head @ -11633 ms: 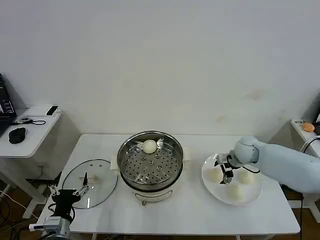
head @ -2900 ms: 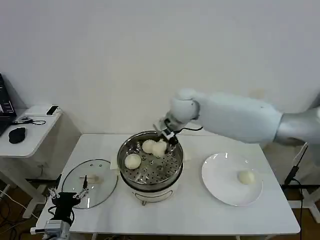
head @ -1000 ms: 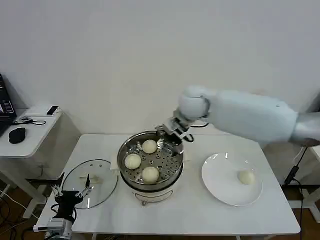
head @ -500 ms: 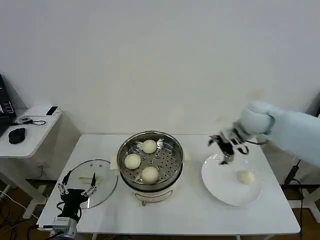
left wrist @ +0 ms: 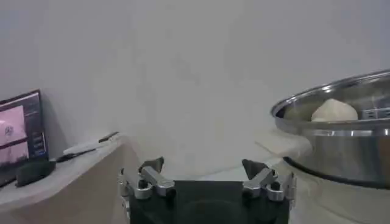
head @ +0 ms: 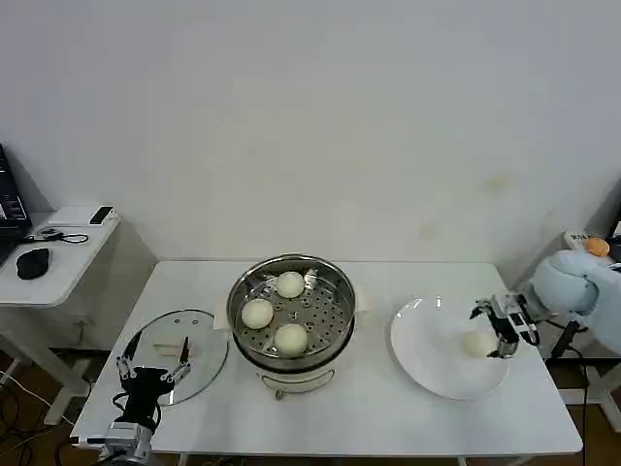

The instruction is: Take steamed baozi put them in steamer then cover it.

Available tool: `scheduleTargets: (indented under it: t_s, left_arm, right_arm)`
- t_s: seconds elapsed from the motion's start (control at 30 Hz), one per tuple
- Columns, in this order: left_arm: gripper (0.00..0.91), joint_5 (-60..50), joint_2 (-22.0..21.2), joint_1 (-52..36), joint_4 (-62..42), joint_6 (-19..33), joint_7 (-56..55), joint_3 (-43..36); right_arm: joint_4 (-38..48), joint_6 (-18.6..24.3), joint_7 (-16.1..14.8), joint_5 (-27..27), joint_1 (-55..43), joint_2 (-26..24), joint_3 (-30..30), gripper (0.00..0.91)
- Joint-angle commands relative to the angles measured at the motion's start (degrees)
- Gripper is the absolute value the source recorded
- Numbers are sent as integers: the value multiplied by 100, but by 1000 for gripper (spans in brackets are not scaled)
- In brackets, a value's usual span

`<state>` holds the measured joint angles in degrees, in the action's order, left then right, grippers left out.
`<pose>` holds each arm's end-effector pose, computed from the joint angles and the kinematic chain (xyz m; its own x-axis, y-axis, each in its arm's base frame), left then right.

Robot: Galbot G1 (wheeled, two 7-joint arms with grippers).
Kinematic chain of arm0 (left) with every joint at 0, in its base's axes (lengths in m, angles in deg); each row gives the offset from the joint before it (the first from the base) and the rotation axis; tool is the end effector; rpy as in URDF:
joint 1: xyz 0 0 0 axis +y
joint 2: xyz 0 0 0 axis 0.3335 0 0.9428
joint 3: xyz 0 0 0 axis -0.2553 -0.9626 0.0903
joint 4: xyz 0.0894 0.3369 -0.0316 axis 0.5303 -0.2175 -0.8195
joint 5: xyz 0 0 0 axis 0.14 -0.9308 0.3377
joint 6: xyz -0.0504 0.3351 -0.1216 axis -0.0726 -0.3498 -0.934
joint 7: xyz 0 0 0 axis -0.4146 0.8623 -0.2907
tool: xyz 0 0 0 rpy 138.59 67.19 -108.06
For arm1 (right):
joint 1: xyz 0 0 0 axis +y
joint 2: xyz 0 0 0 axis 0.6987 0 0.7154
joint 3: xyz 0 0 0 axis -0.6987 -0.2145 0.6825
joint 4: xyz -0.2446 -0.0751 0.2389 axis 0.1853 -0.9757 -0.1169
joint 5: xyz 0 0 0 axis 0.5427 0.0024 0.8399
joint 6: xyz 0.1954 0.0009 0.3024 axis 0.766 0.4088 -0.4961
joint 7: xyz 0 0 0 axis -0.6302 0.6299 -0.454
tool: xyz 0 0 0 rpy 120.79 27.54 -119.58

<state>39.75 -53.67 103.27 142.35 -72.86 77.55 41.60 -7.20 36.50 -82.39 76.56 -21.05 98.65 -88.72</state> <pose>0.1789 0.0957 -0.3213 -0.9948 -0.0771 0.0671 -0.0531 0.9507 0.3057 0.4405 -0.2213 -0.1628 -0.2285 -0.0614 0.9716 -0.9657 -0.1119 -0.2342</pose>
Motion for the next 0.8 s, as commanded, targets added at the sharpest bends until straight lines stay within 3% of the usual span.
scheduleTargets:
  t_s: [0.03, 0.8]
  left_arm:
    - [907, 1, 2, 29, 7, 4, 1, 8]
    - [907, 33, 81, 97, 5, 7, -3, 213]
  right_arm:
    - [947, 2, 47, -336, 1361, 223, 1173, 907]
    - [2193, 23, 161, -567, 1402, 1493, 1313, 907]
